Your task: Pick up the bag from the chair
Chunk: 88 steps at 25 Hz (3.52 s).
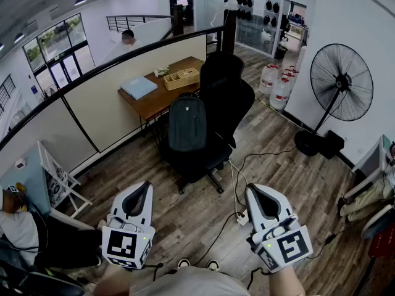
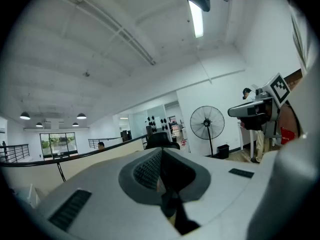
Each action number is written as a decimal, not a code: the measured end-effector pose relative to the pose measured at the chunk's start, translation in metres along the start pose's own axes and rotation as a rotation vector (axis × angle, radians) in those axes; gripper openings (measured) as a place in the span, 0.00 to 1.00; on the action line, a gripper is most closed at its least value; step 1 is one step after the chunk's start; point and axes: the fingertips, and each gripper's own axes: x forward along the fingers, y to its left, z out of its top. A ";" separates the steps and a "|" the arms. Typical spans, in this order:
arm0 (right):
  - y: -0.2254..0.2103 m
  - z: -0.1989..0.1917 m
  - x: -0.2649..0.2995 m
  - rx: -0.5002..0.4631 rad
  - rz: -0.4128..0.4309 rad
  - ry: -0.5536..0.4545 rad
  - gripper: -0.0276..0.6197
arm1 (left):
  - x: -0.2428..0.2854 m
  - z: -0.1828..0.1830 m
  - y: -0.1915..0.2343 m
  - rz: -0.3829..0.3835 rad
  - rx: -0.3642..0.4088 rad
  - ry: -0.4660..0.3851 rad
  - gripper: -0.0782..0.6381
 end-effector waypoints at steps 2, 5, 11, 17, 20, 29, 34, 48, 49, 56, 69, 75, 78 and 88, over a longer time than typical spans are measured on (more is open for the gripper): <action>-0.002 0.001 0.000 0.027 0.000 -0.012 0.05 | 0.000 0.004 -0.001 -0.001 -0.002 -0.017 0.12; -0.009 0.001 -0.002 0.051 -0.027 -0.021 0.05 | 0.000 0.007 -0.005 -0.007 -0.005 -0.029 0.12; -0.013 0.003 -0.011 0.035 -0.046 -0.035 0.05 | -0.003 0.014 -0.014 -0.026 -0.033 -0.042 0.12; -0.019 0.004 -0.019 0.031 -0.047 -0.054 0.05 | -0.001 0.019 -0.023 -0.044 -0.055 -0.057 0.12; -0.024 0.008 -0.022 0.047 -0.051 -0.076 0.05 | -0.001 0.020 -0.026 -0.048 -0.092 -0.067 0.12; -0.047 0.007 -0.033 0.037 -0.104 -0.131 0.96 | 0.005 0.018 -0.039 0.021 -0.113 -0.105 0.73; -0.060 -0.002 -0.046 0.038 -0.090 -0.114 0.96 | 0.006 0.017 -0.060 0.032 -0.098 -0.088 0.73; -0.067 -0.018 -0.055 0.065 -0.027 -0.097 0.95 | 0.004 0.009 -0.081 0.060 -0.073 -0.063 0.73; -0.066 -0.017 -0.053 0.075 -0.021 -0.102 0.95 | 0.006 0.009 -0.080 0.061 -0.073 -0.063 0.73; -0.070 -0.020 -0.020 0.090 0.002 -0.096 0.95 | 0.033 0.011 -0.063 0.053 -0.070 -0.073 0.73; -0.103 -0.043 0.109 0.103 -0.031 -0.036 0.95 | 0.140 -0.017 0.016 0.022 -0.089 -0.043 0.72; -0.106 -0.048 0.194 0.101 -0.052 -0.008 0.95 | 0.194 -0.029 0.082 0.009 -0.100 -0.035 0.72; -0.101 -0.047 0.239 0.107 -0.055 -0.002 0.95 | 0.217 -0.034 0.117 0.004 -0.104 -0.032 0.72; -0.088 -0.064 0.351 0.121 -0.040 0.037 0.95 | 0.278 -0.063 0.200 -0.009 -0.114 -0.005 0.72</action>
